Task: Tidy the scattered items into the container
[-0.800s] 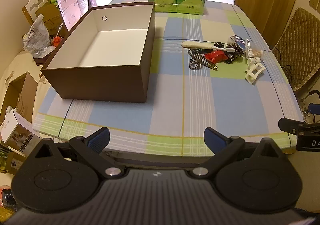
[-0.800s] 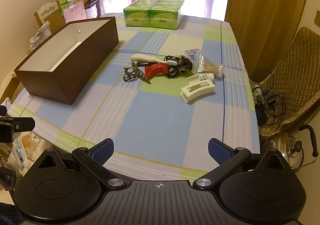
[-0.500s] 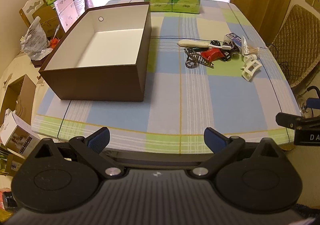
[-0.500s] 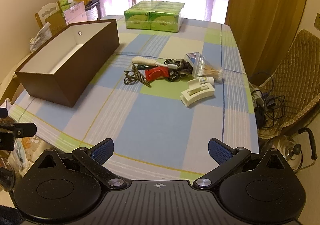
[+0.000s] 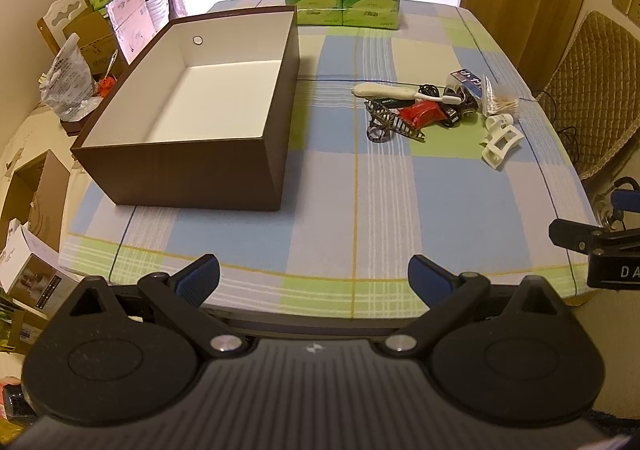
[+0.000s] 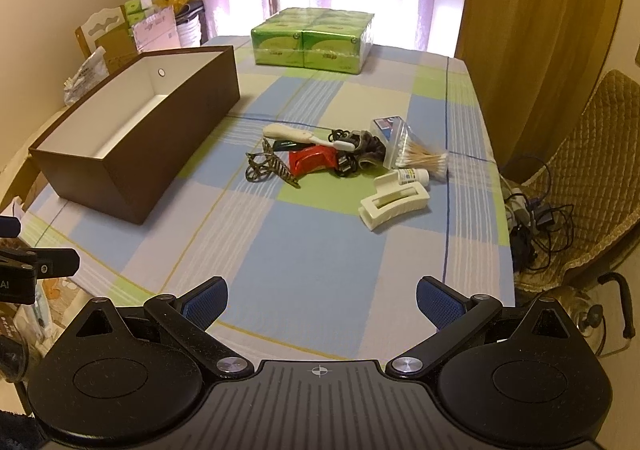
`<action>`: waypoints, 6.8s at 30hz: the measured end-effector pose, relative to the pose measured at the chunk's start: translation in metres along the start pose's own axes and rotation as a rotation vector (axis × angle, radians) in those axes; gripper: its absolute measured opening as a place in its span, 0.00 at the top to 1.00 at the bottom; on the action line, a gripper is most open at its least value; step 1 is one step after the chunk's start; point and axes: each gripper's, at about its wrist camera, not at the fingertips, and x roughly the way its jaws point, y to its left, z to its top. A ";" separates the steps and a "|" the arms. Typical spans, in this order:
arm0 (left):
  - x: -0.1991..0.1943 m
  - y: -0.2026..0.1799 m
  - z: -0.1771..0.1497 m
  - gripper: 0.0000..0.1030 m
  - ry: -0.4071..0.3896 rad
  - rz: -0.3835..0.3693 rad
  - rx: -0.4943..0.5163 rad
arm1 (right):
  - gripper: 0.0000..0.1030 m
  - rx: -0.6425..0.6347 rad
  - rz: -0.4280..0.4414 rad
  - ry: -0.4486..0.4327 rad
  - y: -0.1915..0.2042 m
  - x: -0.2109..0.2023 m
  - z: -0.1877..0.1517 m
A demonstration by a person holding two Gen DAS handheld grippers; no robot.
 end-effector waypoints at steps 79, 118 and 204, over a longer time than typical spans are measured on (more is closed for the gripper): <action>0.157 -0.082 0.106 0.04 0.066 -0.248 0.154 | 0.00 -0.122 0.132 0.017 -0.115 0.140 0.049; 0.246 -0.085 0.141 0.33 0.038 -0.205 0.381 | 0.14 -0.129 0.079 0.167 -0.168 0.184 0.051; 0.194 0.199 0.131 0.75 0.105 -0.334 0.736 | 0.15 -0.900 0.512 0.220 0.256 0.270 0.172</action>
